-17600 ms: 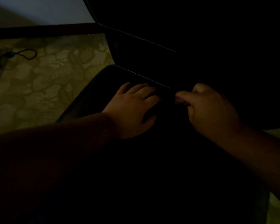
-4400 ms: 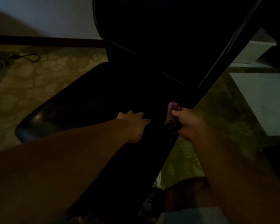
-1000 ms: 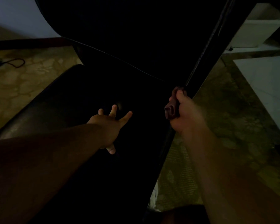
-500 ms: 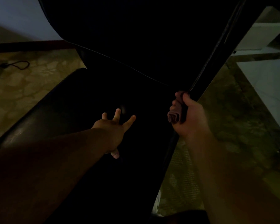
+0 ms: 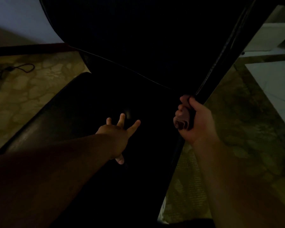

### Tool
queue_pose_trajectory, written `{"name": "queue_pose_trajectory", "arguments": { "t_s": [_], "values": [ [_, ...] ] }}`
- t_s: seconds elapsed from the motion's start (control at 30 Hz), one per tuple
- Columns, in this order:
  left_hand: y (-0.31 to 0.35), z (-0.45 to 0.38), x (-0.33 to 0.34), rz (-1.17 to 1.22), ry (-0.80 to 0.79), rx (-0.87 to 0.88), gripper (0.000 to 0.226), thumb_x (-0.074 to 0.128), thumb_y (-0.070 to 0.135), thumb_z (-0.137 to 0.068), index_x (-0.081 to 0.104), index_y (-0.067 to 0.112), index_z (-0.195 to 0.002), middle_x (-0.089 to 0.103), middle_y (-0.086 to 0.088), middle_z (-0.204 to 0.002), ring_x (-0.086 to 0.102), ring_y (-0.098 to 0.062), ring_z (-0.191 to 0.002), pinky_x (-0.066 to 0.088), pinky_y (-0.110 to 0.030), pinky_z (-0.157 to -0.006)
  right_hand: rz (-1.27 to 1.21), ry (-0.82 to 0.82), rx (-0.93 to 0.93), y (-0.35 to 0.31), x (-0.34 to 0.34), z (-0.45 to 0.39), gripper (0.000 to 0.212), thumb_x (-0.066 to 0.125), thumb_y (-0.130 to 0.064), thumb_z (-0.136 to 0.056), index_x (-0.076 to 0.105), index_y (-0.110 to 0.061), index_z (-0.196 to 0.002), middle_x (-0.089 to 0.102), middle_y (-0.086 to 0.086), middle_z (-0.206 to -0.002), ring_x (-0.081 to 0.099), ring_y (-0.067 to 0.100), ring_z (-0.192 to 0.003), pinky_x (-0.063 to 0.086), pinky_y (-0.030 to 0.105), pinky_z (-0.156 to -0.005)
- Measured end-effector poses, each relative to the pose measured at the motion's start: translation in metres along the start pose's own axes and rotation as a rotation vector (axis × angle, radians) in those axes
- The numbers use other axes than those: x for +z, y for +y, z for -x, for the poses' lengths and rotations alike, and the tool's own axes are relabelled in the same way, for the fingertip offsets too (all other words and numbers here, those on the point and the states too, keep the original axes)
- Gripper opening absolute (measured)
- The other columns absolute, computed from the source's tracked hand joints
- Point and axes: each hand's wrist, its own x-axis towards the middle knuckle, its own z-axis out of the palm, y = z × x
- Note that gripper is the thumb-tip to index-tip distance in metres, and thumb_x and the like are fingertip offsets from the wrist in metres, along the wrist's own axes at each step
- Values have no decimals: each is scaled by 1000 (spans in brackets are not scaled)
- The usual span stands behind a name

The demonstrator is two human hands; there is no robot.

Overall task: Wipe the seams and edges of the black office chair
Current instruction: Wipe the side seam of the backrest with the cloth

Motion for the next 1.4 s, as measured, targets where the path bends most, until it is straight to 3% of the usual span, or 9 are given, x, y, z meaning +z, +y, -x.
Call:
{"name": "queue_pose_trajectory", "arguments": {
  "t_s": [0.1, 0.27, 0.43, 0.57, 0.67, 0.8, 1.2, 1.33, 1.4],
  "values": [
    [-1, -1, -3, 28, -22, 9, 143, 89, 40, -72, -32, 44, -150, -35, -14, -161, -11, -55, -147, 39, -64, -110, 22, 64, -22, -2, 2, -4, 31, 51, -29, -97, 73, -12, -84, 55, -1, -70, 49, 10, -55, 40, 20, -50],
    [1, -3, -1, 29, -7, -10, 144, 89, 38, -71, -31, 45, -150, -34, -13, -161, -10, -55, -148, 41, -64, -108, 39, 73, 5, 0, 1, -7, 22, 52, -31, -97, 66, -14, -99, 55, 0, -74, 51, 10, -55, 43, 21, -49],
    [2, -3, 0, 15, 5, -23, 144, 88, 41, -72, -32, 43, -150, -34, -14, -161, -9, -56, -148, 41, -63, -107, -10, -14, 4, 1, 7, -6, 22, 57, -30, -90, 66, -12, -99, 58, -1, -74, 53, 10, -56, 45, 22, -52],
    [2, -4, 1, -12, 33, -29, 143, 88, 43, -72, -33, 42, -150, -32, -16, -162, -5, -57, -148, 41, -62, -107, 14, 67, -16, 1, 8, -9, 17, 56, -27, -95, 66, -14, -102, 61, -1, -76, 58, 10, -55, 48, 22, -52],
    [3, -4, 2, -22, 34, -34, 142, 86, 45, -73, -33, 39, -151, -31, -18, -162, -5, -58, -147, 42, -62, -108, -12, -21, -27, 2, 10, -6, 22, 55, -27, -91, 63, -12, -106, 59, -1, -79, 55, 11, -60, 46, 22, -54],
    [2, -6, 3, -13, 45, -28, 144, 87, 44, -72, -32, 40, -151, -31, -17, -162, -5, -59, -147, 44, -62, -105, 9, 104, -32, 3, 12, -10, 15, 52, -23, -100, 64, -15, -102, 63, -2, -78, 61, 10, -53, 48, 21, -50],
    [4, -4, 3, -22, 58, -34, 143, 86, 47, -72, -32, 38, -151, -30, -17, -162, -4, -59, -147, 43, -61, -105, -27, 41, -53, 5, 25, -5, 14, 54, -21, -96, 66, -14, -97, 66, -2, -80, 61, 10, -58, 49, 21, -52],
    [4, -4, 3, -18, 58, -42, 143, 87, 46, -72, -31, 39, -152, -29, -17, -162, -3, -59, -147, 44, -62, -106, 12, 202, -27, 5, 33, -7, 17, 55, -23, -99, 65, -14, -109, 62, 2, -96, 58, 13, -74, 48, 26, -60],
    [5, -3, 3, -16, 60, -57, 143, 87, 47, -71, -31, 40, -151, -30, -17, -162, -2, -59, -147, 45, -61, -105, -55, 203, -54, 7, 40, -5, 17, 52, -23, -101, 65, -13, -98, 61, 0, -87, 55, 12, -71, 46, 24, -57]
  ]
}}
